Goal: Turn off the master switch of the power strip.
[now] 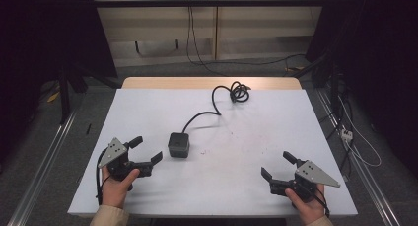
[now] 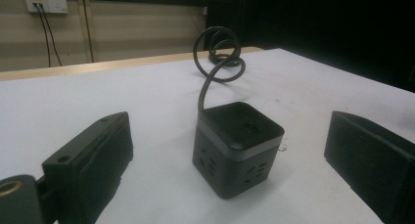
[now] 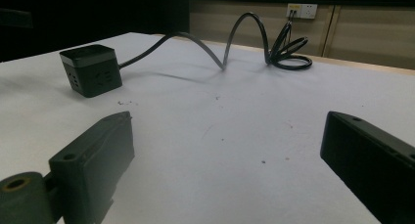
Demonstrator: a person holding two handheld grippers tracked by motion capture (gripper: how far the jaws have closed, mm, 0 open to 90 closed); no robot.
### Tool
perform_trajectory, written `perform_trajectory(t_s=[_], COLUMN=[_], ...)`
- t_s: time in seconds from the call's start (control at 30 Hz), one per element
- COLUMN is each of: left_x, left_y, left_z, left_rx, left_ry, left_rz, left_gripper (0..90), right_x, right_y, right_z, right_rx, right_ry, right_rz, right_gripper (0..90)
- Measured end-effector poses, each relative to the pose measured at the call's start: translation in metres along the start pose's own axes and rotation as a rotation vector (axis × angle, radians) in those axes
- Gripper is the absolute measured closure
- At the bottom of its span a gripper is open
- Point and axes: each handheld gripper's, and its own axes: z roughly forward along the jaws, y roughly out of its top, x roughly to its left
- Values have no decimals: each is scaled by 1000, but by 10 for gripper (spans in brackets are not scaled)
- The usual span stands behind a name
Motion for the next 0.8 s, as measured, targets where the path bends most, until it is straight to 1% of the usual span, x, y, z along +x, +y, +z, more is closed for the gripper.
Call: perform_trajectory(t_s=[0.27, 0.6, 0.8], left_x=[0, 0, 1], left_y=[2, 4, 5], left_z=[7, 15, 15], left_rx=[11, 38, 36], left_ry=[-1, -14, -5], left_rz=[4, 18, 14], left_gripper=[52, 110, 117], right_x=[0, 1, 0], right_y=[0, 0, 0], right_z=[0, 0, 0], right_rx=[0, -3, -5], right_ry=[-1, 2, -1], right_rz=[0, -2, -1], right_gripper=[51, 52, 54])
